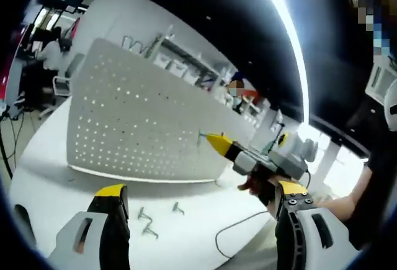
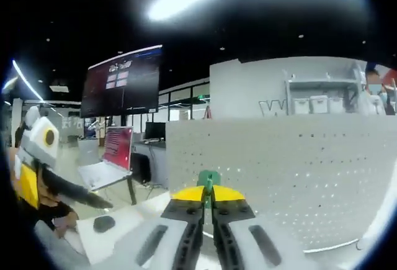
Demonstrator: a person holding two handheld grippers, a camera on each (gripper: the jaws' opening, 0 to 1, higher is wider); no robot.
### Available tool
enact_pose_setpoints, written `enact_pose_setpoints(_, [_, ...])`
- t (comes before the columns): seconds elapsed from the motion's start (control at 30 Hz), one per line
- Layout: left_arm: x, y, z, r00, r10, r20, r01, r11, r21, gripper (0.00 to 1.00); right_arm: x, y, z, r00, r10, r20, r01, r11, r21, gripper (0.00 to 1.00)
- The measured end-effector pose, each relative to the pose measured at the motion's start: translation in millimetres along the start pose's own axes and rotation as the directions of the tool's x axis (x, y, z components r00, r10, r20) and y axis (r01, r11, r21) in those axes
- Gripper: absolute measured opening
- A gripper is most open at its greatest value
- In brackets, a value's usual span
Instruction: Insert the hook assembly into the mounting plate slot until the hook locks in place.
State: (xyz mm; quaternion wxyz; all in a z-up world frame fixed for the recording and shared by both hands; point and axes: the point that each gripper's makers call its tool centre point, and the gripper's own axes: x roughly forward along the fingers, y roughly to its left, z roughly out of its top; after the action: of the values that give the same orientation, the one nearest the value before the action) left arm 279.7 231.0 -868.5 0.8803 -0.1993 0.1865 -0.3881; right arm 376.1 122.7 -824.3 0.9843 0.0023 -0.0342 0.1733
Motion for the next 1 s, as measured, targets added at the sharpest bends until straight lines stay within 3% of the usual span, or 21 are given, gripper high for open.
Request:
enact_pose_setpoints(0.17, [-4, 7.5, -6.0, 1.000, 0.023, -0.004, -0.023, 1.000, -0.019, 1.00, 18, -19, 7.3, 0.996, -0.076, 0.036, 0.077, 0.996, -0.042, 0.00])
enact_pose_setpoints(0.23, [-5, 10.0, -7.5, 0.999, 0.029, -0.012, -0.029, 0.999, -0.023, 1.00, 24, -28, 11.4, 0.993, -0.097, 0.064, 0.098, 0.995, -0.003, 0.00])
enact_pose_setpoints(0.33, [-7, 18.4, -9.8, 0.999, 0.046, -0.018, -0.047, 0.998, -0.040, 1.00, 36, -32, 7.4, 0.994, -0.097, 0.054, 0.100, 0.994, -0.046, 0.00])
enact_pose_setpoints(0.57, [-7, 28.0, -11.6, 0.998, 0.061, -0.020, -0.062, 0.996, -0.069, 0.98, 62, -56, 17.7, 0.986, -0.137, 0.095, 0.149, 0.980, -0.132, 0.00])
enact_pose_setpoints(0.7, [-8, 31.8, -13.9, 0.998, 0.053, -0.035, -0.057, 0.992, -0.112, 0.94, 73, -72, 17.4, 0.982, -0.162, 0.100, 0.174, 0.977, -0.125, 0.00])
enact_pose_setpoints(1.0, [-11, 38.8, -14.3, 0.996, 0.074, -0.040, -0.079, 0.990, -0.113, 0.94, 86, -93, 22.4, 0.968, -0.212, 0.135, 0.233, 0.958, -0.167, 0.00])
